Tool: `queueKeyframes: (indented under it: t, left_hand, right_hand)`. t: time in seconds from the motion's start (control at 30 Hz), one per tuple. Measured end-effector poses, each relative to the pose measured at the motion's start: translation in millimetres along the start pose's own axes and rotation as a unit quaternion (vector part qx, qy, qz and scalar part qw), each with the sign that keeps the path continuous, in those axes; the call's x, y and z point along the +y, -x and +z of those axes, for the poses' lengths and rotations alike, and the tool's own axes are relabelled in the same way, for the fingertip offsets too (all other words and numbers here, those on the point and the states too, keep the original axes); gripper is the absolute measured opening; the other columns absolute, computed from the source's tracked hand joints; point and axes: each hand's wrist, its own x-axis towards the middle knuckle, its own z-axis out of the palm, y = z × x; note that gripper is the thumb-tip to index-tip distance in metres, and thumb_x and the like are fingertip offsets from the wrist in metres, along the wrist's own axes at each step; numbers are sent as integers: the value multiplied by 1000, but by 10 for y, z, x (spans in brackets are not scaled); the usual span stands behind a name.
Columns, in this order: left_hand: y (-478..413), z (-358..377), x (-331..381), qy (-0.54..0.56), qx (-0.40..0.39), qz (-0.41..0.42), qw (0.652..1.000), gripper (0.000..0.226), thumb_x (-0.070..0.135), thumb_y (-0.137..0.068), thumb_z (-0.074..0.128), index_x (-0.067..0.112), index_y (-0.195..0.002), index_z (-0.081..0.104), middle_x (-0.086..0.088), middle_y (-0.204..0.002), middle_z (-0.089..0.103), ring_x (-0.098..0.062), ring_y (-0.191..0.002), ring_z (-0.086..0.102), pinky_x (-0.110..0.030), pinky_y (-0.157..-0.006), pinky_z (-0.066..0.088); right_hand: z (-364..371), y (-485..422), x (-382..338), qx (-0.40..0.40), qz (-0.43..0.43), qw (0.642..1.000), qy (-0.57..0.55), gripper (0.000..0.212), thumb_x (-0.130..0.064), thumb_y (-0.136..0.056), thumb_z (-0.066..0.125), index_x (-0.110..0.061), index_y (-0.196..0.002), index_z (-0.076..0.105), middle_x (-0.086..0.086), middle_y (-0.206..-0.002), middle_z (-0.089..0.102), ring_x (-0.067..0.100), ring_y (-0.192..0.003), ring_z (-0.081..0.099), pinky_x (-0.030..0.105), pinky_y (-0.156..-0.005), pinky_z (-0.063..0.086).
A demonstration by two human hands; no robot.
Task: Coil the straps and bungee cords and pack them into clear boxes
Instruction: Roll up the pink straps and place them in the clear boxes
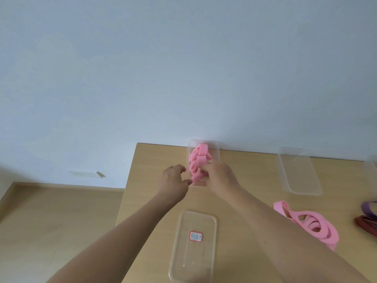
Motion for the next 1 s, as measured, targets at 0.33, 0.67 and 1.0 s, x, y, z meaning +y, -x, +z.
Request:
queueKeyframes:
  t: [0.33, 0.67, 1.0]
  left_hand:
    - [199, 96, 170, -64, 78, 142, 985, 31, 14, -94, 67, 16, -126, 68, -5, -132, 64, -29, -126, 52, -30, -96, 37]
    - [443, 590, 568, -107, 59, 328, 937, 29, 5, -74, 85, 9, -101, 76, -10, -101, 75, -41, -97, 67, -46, -80, 55]
    - [723, 1510, 1290, -164, -94, 395, 899, 37, 23, -92, 71, 16, -128, 68, -6, -130, 66, -32, -124, 55, -37, -104, 42]
  right_hand:
    - [42, 405, 30, 30, -53, 996, 69, 50, -6, -87, 59, -23, -134, 59, 2, -134, 53, 26, -116, 48, 31, -94, 46]
    - [-54, 1375, 508, 157, 70, 985, 6, 29, -9, -75, 77, -13, -104, 74, 9, -103, 69, 32, -99, 63, 37, -80, 56]
    - [-275, 2686, 1607, 137, 312, 940, -25, 38, -26, -93, 61, -18, -131, 61, 2, -125, 61, 22, -113, 49, 31, -98, 40]
